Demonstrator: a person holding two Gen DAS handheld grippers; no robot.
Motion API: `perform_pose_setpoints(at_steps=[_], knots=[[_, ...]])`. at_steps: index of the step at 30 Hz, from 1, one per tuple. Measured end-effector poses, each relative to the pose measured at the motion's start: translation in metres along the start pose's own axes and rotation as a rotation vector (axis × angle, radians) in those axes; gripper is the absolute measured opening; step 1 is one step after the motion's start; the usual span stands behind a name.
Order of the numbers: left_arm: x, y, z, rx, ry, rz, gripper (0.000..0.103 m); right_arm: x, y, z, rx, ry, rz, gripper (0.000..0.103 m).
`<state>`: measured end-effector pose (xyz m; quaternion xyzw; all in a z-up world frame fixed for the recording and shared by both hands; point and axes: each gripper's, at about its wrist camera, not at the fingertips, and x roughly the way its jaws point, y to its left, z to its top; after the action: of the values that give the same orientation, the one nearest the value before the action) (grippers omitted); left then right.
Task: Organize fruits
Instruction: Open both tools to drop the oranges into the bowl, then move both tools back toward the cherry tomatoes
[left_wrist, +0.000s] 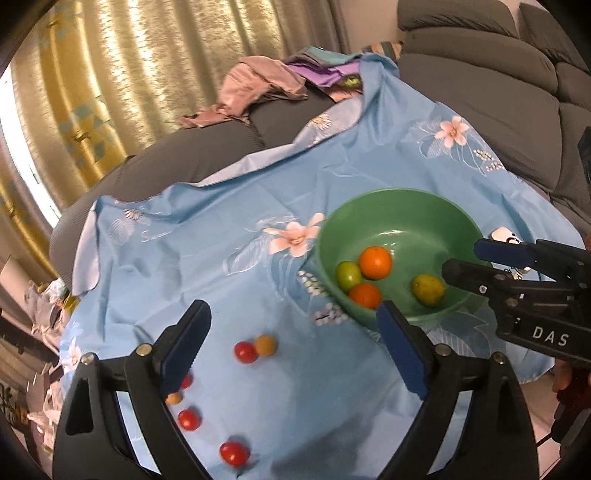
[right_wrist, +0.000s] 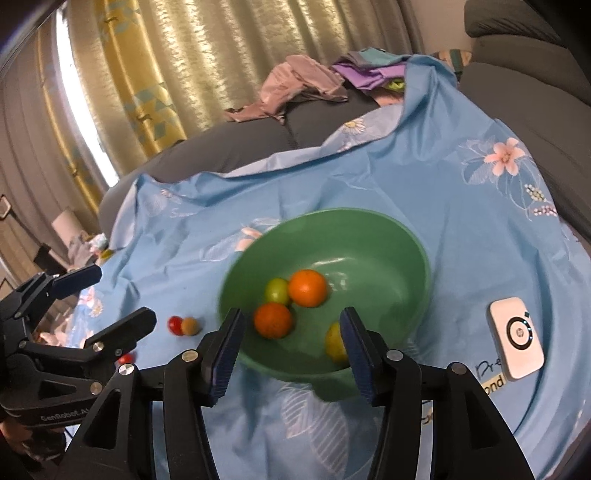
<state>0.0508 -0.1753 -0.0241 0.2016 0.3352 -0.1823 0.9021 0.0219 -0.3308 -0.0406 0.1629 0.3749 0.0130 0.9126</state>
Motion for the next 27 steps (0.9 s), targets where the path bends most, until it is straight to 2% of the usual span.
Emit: perform_pose_setpoints(at_steps=[7,12,16,22,27], knots=[[-0.021,0.038,-0.029,-0.100,0.019,-0.007,0.094,-0.016,0.022,-0.004,-0.056,-0.007,0.069,0.054],[-0.031,0.082,-0.057,-0.233,0.059,0.028,0.093,-0.035,0.005,0.001,0.007,-0.049,0.045,0.054],[-0.042,0.118,-0.087,-0.320,0.087,0.087,0.093,-0.044,0.002,0.001,0.017,-0.065,0.022,0.054],[-0.051,0.162,-0.132,-0.473,0.162,0.154,0.093,-0.035,0.014,-0.005,-0.006,-0.027,0.043,0.054],[-0.050,0.166,-0.153,-0.513,0.197,0.136,0.093,-0.025,0.035,-0.010,-0.050,0.006,0.076,0.054]])
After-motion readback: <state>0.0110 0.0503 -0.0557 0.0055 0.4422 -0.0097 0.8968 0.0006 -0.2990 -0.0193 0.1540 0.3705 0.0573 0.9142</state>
